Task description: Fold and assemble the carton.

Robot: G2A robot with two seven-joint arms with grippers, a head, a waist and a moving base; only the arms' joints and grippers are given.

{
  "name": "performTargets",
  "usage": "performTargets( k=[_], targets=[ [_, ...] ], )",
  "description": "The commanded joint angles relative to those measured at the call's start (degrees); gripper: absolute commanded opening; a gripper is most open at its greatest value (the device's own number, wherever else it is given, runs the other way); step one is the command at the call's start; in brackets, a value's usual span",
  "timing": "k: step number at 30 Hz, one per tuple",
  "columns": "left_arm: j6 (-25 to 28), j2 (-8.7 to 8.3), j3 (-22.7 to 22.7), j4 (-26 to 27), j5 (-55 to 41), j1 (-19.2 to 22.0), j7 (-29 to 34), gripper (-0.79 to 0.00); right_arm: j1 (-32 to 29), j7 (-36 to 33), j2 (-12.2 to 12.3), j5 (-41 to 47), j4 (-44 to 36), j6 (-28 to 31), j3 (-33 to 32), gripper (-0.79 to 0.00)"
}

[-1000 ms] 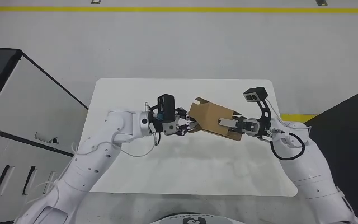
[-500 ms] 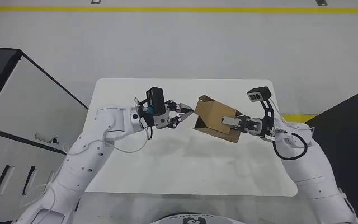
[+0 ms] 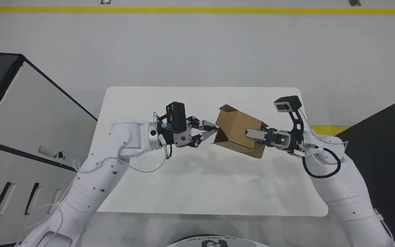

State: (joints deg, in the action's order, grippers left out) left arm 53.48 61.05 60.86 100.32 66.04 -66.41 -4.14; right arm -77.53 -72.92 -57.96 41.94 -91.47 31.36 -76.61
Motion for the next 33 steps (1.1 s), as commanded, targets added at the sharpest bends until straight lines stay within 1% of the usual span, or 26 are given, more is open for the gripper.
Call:
performTargets(
  k=[1, 12, 20, 25, 33],
  targets=[
    [0.20, 0.10, -0.40, 0.14, -0.11, 0.27, -0.25, -0.785, -0.06, 0.03, -0.01, -0.13, -0.02, 0.03, 0.05, -0.785],
    [0.15, 0.80, -3.08, -0.46, -0.06, 1.65, -0.44, -0.785, 0.05, 0.04, -0.16, -0.19, -0.19, 0.04, 0.73, -0.785],
    [-0.08, 1.09, -3.79, -0.87, -0.05, 2.19, -0.55, -0.785, 0.13, -0.16, -0.20, -0.10, -0.11, -0.16, 1.01, -0.785],
    [-0.38, 1.01, -2.95, -0.93, 0.18, 2.19, -0.48, -0.785, -0.04, -0.07, -0.14, -0.15, 0.34, -0.07, 0.57, -0.785],
    [-0.51, 0.43, 0.23, -0.39, 0.47, 1.24, -0.01, -0.785, -0.50, -0.07, 0.03, -0.10, 0.47, -0.07, -0.54, -0.785]
  ],
)
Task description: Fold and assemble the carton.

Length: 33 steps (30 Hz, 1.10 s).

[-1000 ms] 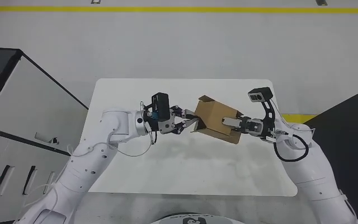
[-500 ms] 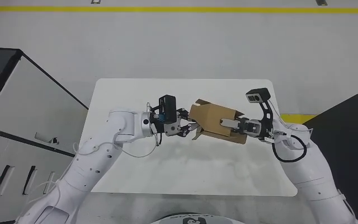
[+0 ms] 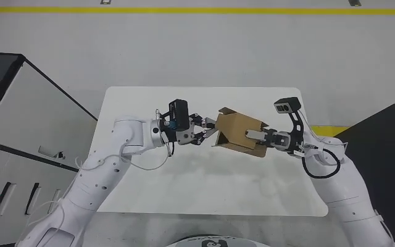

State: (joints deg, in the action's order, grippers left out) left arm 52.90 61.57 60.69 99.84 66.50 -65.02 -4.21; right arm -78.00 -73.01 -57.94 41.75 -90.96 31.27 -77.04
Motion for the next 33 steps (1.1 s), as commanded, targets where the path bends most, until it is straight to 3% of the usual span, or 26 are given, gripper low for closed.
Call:
performTargets(
  k=[1, 9, 33],
  targets=[
    [0.02, -0.15, 0.79, 0.16, 0.02, -0.29, 0.15, -0.785, -0.08, 0.05, 0.03, 0.08, -0.02, 0.05, -0.22, -0.785],
    [0.54, -0.50, 2.38, 0.29, -0.32, -1.19, 0.73, -0.785, -0.13, 0.10, 0.02, 0.52, 0.03, 0.10, -0.37, -0.785],
    [1.38, 1.07, -3.96, -1.48, -0.99, 1.79, -0.68, -0.785, 1.36, -0.57, -0.65, 2.67, 0.22, -0.57, 2.11, -0.785]
  ],
)
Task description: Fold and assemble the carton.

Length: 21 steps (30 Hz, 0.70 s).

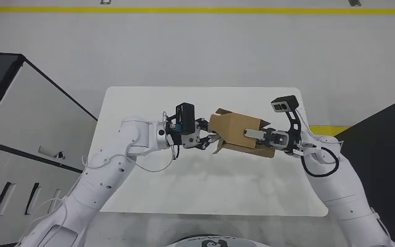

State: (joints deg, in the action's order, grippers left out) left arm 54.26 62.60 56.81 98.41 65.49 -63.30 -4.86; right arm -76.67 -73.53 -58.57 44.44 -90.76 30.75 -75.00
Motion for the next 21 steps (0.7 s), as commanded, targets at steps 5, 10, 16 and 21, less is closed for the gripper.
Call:
performTargets(
  k=[5, 10, 16, 21],
  targets=[
    [0.02, 0.16, -0.37, -0.18, 0.18, 0.20, -0.02, -0.785, 0.10, -0.22, -0.09, -0.11, 0.10, -0.22, 0.32, -0.785],
    [0.08, 0.25, -0.58, -0.11, 0.07, 0.16, -0.02, -0.785, 0.03, -0.34, -0.13, -0.36, 0.13, -0.34, 0.48, -0.785],
    [0.28, 0.28, -0.41, -0.09, -0.04, 0.11, -0.03, -0.785, -0.03, -0.28, -0.18, -0.51, 0.25, -0.28, 0.41, -0.785],
    [-0.01, 0.25, 0.09, -0.01, -0.06, -0.09, -0.06, -0.785, -0.24, -0.11, -0.18, -0.56, 0.48, -0.11, 0.05, -0.785]
  ],
)
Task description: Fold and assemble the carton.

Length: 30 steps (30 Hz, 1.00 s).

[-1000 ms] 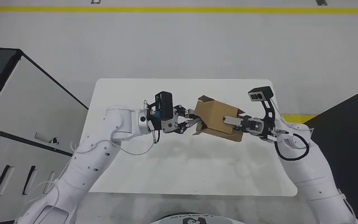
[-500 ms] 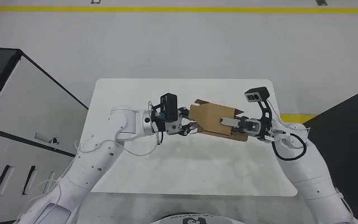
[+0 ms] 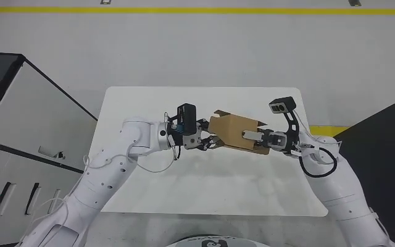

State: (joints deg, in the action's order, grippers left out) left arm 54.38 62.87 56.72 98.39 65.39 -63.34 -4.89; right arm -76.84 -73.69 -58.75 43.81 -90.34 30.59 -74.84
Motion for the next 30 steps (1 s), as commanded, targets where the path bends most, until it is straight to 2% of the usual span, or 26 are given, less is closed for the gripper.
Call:
performTargets(
  k=[1, 18, 30],
  targets=[
    [-0.27, -0.06, 0.44, 0.09, 0.13, -0.11, -0.06, -0.785, -0.15, 0.07, 0.02, 0.11, 0.20, 0.07, -0.26, -0.785],
    [-2.31, -0.80, 5.41, 1.77, 1.99, -2.52, -2.32, -0.785, -1.31, 0.85, -0.04, 2.83, 2.06, 0.85, -2.39, -0.785],
    [-2.18, -0.98, 6.13, 3.15, 2.22, -4.14, -3.04, -0.785, -1.48, 2.72, -0.51, 4.92, 2.80, 0.96, -2.54, -0.785]
  ],
)
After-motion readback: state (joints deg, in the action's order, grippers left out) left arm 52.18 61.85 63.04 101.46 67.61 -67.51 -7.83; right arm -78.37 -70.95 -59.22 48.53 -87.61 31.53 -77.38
